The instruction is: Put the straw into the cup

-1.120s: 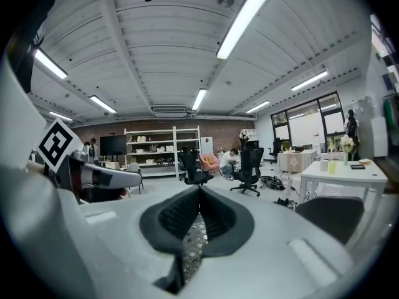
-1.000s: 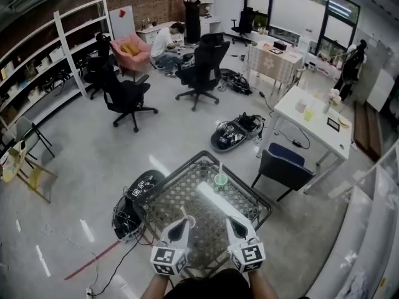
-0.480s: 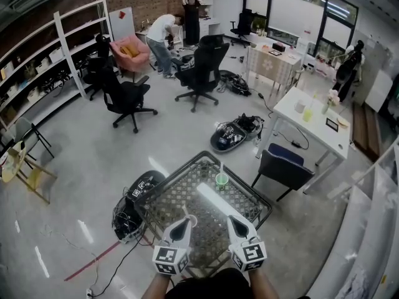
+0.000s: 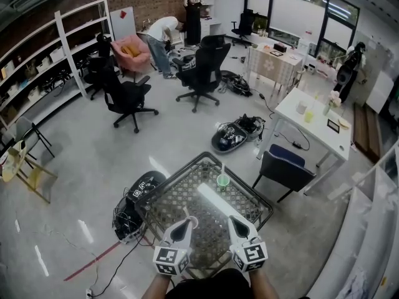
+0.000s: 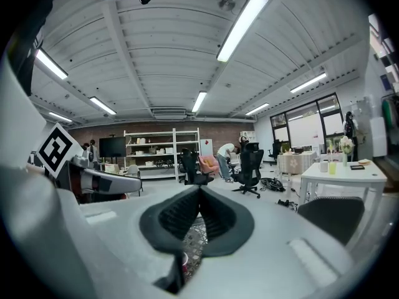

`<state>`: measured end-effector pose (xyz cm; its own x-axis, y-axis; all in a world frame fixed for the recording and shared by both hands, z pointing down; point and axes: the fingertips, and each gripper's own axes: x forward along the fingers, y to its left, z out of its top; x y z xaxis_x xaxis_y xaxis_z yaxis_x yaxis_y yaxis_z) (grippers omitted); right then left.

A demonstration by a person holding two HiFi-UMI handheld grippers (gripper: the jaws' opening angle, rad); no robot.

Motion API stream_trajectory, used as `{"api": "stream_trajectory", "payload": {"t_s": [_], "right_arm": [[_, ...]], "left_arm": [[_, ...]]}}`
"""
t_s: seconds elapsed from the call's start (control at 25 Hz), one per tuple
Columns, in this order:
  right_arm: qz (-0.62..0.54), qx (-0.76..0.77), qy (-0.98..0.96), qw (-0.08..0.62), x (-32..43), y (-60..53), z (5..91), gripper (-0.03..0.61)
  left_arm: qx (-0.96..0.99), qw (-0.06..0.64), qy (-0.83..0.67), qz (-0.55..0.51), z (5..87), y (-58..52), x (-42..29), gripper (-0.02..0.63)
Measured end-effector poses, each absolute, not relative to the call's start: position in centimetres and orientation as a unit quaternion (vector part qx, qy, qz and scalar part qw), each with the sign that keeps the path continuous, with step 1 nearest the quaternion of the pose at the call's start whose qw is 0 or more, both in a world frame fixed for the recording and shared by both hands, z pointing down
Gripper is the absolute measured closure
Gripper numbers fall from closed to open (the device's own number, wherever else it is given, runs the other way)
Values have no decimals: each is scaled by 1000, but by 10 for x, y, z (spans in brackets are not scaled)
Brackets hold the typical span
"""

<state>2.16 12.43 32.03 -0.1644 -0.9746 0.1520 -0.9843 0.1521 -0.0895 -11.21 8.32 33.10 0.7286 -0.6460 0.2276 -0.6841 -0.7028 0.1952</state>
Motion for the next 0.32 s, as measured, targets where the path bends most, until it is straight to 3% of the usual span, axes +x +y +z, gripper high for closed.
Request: {"api": "stream_trajectory", "payload": {"t_s": [0.32], "right_arm": [[81, 643, -761, 28, 21, 121, 320, 575]], "left_arm": [[919, 135, -362, 76, 334, 81, -114, 607]]}}
